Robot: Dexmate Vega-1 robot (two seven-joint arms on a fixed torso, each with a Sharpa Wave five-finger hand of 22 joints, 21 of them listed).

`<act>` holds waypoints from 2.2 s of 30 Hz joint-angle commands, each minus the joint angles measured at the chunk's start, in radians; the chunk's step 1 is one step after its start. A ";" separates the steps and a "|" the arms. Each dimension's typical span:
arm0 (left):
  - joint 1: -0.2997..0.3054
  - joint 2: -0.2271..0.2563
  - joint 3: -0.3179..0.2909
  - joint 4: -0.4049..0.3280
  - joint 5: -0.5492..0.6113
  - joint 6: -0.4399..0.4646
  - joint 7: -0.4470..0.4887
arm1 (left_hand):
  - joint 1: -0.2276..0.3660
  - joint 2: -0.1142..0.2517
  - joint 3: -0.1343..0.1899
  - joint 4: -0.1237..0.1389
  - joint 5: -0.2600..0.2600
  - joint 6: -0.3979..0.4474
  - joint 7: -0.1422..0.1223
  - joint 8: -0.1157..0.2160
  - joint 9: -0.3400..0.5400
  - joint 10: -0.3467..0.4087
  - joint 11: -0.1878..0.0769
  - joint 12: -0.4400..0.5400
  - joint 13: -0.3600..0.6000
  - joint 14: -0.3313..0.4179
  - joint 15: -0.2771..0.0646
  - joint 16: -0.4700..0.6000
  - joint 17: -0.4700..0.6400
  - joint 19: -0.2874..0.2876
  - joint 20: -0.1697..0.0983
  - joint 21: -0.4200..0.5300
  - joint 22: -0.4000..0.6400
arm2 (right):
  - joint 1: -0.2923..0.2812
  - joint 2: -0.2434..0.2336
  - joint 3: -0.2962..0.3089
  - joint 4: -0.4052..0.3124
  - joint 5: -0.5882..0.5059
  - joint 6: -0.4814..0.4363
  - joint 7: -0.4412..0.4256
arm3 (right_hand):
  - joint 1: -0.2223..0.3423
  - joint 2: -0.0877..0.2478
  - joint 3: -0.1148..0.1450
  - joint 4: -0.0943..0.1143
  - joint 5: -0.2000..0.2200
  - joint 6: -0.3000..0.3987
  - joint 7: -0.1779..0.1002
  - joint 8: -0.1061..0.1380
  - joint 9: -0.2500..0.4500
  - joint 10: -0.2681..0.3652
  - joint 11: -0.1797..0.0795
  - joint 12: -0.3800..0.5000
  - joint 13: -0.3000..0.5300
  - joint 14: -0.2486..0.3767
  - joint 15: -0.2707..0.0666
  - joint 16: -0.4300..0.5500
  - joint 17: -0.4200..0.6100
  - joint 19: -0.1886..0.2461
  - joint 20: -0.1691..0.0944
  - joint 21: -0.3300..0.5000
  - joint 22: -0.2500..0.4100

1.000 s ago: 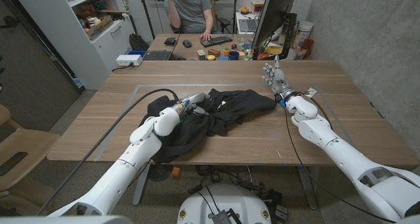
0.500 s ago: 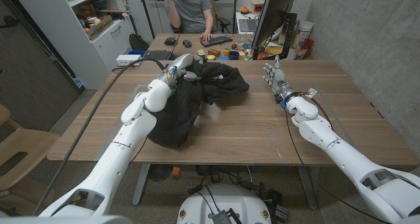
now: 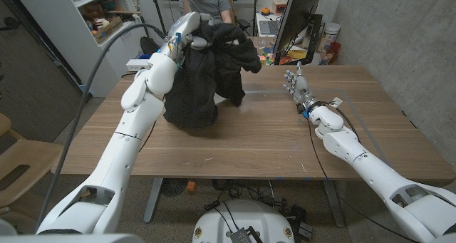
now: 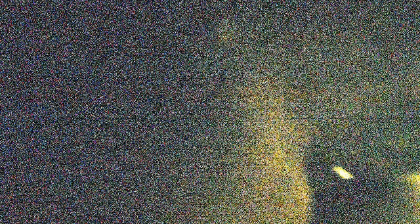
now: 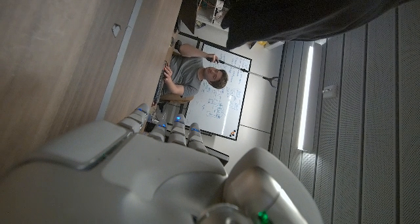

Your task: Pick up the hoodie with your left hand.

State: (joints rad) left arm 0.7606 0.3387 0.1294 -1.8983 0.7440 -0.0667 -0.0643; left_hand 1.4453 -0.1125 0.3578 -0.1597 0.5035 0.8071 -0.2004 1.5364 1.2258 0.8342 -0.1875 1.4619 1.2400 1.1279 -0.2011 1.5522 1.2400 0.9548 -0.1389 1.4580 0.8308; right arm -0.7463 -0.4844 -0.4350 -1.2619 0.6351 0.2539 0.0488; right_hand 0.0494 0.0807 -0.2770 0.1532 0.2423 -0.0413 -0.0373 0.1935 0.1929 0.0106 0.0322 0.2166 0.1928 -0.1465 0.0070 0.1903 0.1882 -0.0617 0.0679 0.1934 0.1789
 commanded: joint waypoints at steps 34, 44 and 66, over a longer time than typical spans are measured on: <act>-0.154 0.053 0.002 -0.052 0.089 0.053 -0.131 | 0.036 0.076 0.176 -0.003 -0.027 0.003 0.002 0.033 0.011 0.057 -0.015 0.118 0.004 0.039 -0.001 -0.004 0.001 -0.008 -0.078 0.054 -0.126 | 0.020 0.000 -0.004 0.017 -0.010 -0.027 0.001 | -0.001 0.030 -0.002 -0.001 0.002 -0.009 0.000 0.007 0.003 0.007 0.003 0.003 0.006 -0.012 0.001 0.006 0.006 -0.005 0.007 0.005 0.004; -0.154 0.062 0.013 -0.044 0.104 0.050 -0.128 | 0.024 0.069 0.205 -0.005 -0.038 0.008 0.002 0.035 0.012 0.065 -0.015 0.118 0.004 0.048 -0.001 -0.006 0.001 -0.014 -0.079 0.069 -0.166 | 0.010 -0.008 0.002 0.009 -0.007 -0.029 -0.008 | -0.001 0.030 -0.002 -0.001 0.002 -0.009 0.001 0.007 0.003 0.007 0.004 0.003 0.006 -0.013 0.001 0.006 0.006 -0.004 0.007 0.006 0.004; -0.160 0.067 0.032 -0.024 0.115 0.044 -0.134 | 0.014 0.060 0.242 -0.008 -0.041 0.005 0.002 0.036 0.013 0.074 -0.015 0.119 0.005 0.049 0.000 -0.011 0.000 -0.016 -0.079 0.081 -0.205 | 0.004 -0.030 0.013 -0.012 -0.007 -0.038 -0.020 | -0.002 0.031 -0.001 0.000 0.002 -0.011 0.001 0.006 0.003 0.005 0.003 0.002 0.006 -0.024 0.004 0.002 0.006 -0.015 0.008 0.002 0.004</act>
State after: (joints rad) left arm 0.6057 0.4010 0.1514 -1.9279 0.8477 -0.0204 -0.1921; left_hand 1.4252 -0.0925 0.4104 -0.1573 0.4578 0.8040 -0.2003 1.5684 1.2355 0.8356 -0.1889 1.5432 1.2389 1.1658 -0.1892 1.5482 1.2386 0.9460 -0.1373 1.5329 0.6284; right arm -0.7394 -0.5004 -0.4279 -1.2614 0.6265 0.2228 0.0331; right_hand 0.0494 0.0807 -0.2770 0.1532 0.2423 -0.0416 -0.0370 0.1935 0.1928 0.0106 0.0322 0.2166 0.1927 -0.1628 0.0123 0.1902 0.1881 -0.0659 0.0721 0.1934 0.1789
